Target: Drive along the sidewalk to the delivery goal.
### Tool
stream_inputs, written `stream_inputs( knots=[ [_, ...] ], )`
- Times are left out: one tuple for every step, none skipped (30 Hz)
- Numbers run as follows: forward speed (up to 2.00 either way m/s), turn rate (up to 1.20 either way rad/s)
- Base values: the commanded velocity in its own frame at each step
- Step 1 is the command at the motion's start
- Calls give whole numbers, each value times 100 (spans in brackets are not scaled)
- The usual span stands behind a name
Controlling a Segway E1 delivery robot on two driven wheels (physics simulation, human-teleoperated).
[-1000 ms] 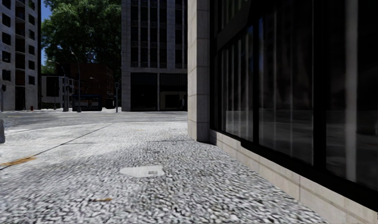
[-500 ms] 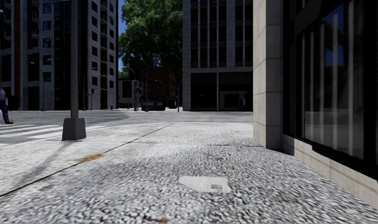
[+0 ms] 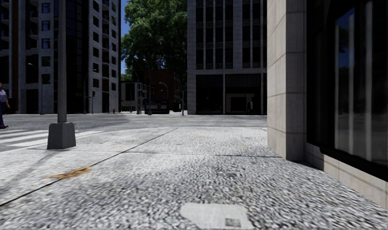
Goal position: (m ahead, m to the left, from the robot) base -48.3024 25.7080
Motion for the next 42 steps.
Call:
stream_inputs(
  knots=[
    [200, 0],
    [200, 0],
    [200, 0],
    [200, 0],
    [200, 12],
    [200, 28],
    [198, 42],
    [180, 57],
    [98, 70],
    [71, 76],
    [64, 81],
    [62, 82],
    [62, 83],
    [62, 83],
    [62, 83],
    [62, 83],
    [62, 83],
    [62, 83],
    [62, 83],
    [62, 83],
    [62, 84],
    [62, 66],
    [50, 0],
    [32, 0],
    [10, 0],
    [0, 0],
    [0, 0],
    [0, 0],
    [0, 0],
    [0, 0],
    [0, 0],
    [0, 0],
    [0, 0],
    [0, 0],
    [0, 0],
    [0, 0],
    [0, 0],
    [0, 0],
    [0, 0],
    [0, 0],
    [0, 0],
    [0, 0]
  ],
)
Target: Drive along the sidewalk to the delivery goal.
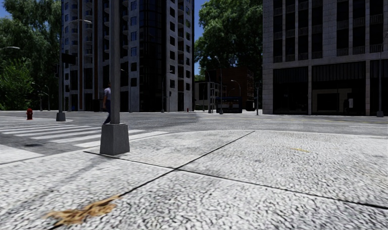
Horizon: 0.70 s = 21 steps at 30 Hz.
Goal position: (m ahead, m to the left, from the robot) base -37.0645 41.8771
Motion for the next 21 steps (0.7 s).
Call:
stream_inputs(
  knots=[
    [0, 0],
    [0, 0],
    [0, 0],
    [0, 0],
    [0, 0],
    [0, 0],
    [0, 0],
    [0, 0],
    [0, 0],
    [0, 0],
    [0, 0],
    [0, 0],
    [0, 0],
    [0, 0],
    [0, 0],
    [0, 0],
    [0, 0],
    [0, 0],
    [0, 0],
    [0, 0],
    [0, 0]
  ],
)
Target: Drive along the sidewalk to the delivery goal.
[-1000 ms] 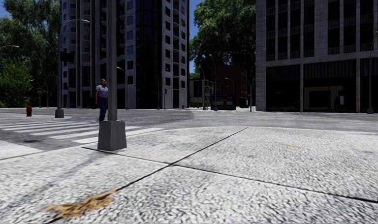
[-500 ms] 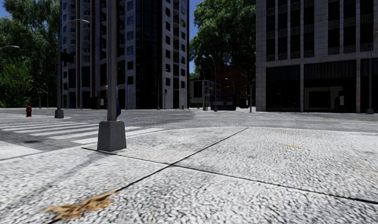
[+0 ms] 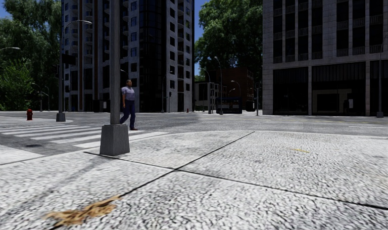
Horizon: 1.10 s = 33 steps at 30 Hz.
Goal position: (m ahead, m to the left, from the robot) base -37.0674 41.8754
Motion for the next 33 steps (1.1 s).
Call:
stream_inputs(
  knots=[
    [0, 0],
    [0, 0],
    [0, 0],
    [0, 0],
    [0, 0],
    [0, 0],
    [0, 0],
    [0, 0],
    [0, 0],
    [0, 0],
    [0, 0],
    [0, 0],
    [0, 0],
    [0, 0],
    [0, 0],
    [0, 0],
    [0, 0],
    [0, 0],
    [0, 0],
    [0, 0],
    [0, 0],
    [0, 0],
    [0, 0],
    [0, 0],
    [0, 0],
    [0, 0],
    [0, 0],
    [0, 0],
    [0, 0],
    [0, 0],
    [0, 0],
    [0, 0],
    [0, 0]
  ],
)
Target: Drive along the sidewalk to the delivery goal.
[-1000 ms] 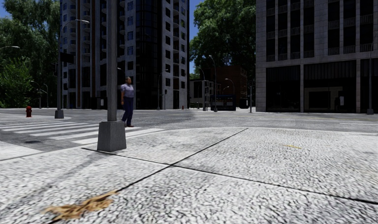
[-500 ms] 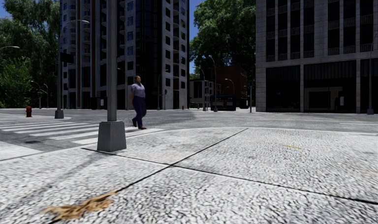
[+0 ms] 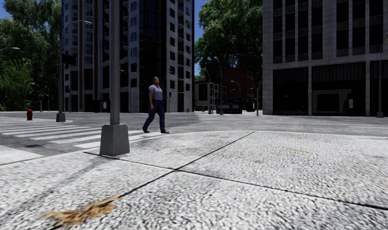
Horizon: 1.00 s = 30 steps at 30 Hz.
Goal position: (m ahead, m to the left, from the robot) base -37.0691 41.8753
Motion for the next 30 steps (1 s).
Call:
stream_inputs(
  knots=[
    [0, 0],
    [0, 0],
    [0, 0],
    [0, 0],
    [0, 0],
    [0, 0],
    [0, 0],
    [0, 0],
    [0, 0],
    [0, 0],
    [0, 0],
    [0, 0],
    [0, 0],
    [0, 0],
    [0, 0],
    [0, 0],
    [0, 0],
    [0, 0],
    [0, 0],
    [0, 0],
    [0, 0],
    [0, 0],
    [0, 0],
    [0, 0],
    [0, 0],
    [0, 0],
    [0, 0],
    [0, 0],
    [0, 0],
    [0, 0]
  ],
)
